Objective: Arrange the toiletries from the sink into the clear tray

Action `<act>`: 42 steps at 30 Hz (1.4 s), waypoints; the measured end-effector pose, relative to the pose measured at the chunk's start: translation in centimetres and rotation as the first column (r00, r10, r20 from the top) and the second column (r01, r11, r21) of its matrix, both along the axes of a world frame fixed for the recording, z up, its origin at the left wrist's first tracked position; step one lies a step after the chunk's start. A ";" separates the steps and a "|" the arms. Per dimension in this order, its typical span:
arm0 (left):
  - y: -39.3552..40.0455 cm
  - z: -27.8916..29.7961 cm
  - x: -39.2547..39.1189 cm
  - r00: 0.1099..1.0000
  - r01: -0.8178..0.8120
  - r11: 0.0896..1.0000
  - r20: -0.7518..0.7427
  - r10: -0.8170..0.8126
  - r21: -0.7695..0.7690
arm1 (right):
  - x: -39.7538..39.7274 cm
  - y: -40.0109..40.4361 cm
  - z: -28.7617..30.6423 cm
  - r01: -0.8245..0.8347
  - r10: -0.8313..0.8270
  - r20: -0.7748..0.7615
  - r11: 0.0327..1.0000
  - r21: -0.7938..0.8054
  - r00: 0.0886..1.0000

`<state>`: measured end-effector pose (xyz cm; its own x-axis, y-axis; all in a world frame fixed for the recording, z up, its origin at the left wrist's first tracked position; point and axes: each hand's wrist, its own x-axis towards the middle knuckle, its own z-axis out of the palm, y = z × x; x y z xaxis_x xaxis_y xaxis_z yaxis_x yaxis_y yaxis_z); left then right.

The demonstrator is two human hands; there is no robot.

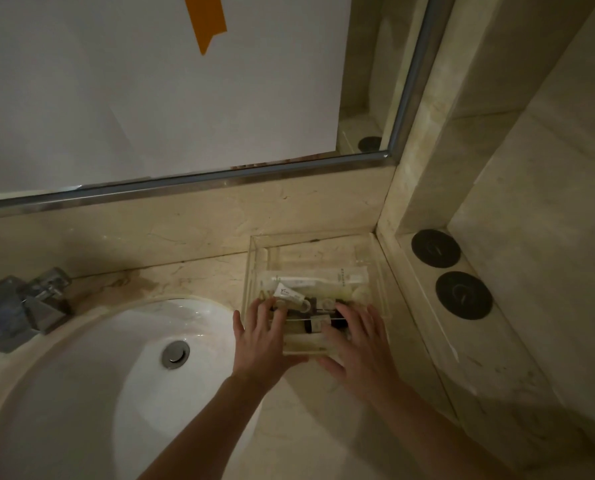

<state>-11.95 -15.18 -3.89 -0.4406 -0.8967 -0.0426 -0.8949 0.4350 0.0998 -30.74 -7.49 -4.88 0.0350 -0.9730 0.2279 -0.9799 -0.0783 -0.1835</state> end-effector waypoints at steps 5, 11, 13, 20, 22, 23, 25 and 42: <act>-0.3 -0.2 0.1 1.000 0.007 0.999 -0.021 -0.008 -0.051 | -0.2 -0.4 -0.6 -0.007 0.006 -0.032 0.999 -0.036 0.999; -0.8 0.5 -1.3 0.998 -0.063 0.994 -0.034 0.060 -0.093 | -0.4 -1.3 -0.6 0.056 -0.059 -0.058 0.997 -0.051 0.997; -0.9 0.6 -1.7 0.994 -0.107 0.990 -0.034 0.104 -0.095 | -0.2 -1.7 -0.3 0.091 -0.095 -0.052 0.994 -0.062 0.994; -2.3 1.5 -2.8 0.989 -0.148 0.984 -0.027 0.146 -0.094 | 0.4 -3.1 0.0 0.183 -0.186 -0.031 0.980 -0.076 0.982; -2.8 1.6 -3.0 0.985 -0.172 0.981 -0.036 0.169 -0.092 | 0.5 -3.6 0.2 0.198 -0.200 -0.023 0.977 -0.083 0.979; -3.1 1.6 -3.2 0.983 -0.180 0.980 -0.031 0.178 -0.085 | 0.5 -3.8 0.3 0.206 -0.208 -0.021 0.975 -0.088 0.978; -3.5 1.6 -3.4 0.982 -0.190 0.979 -0.010 0.190 -0.073 | 0.5 -4.3 0.3 0.216 -0.220 -0.028 0.971 -0.099 0.975; -0.6 3.3 1.5 0.940 -0.082 0.992 -0.323 0.110 0.100 | 2.8 -3.3 0.9 0.334 -0.330 0.059 0.938 -0.093 0.942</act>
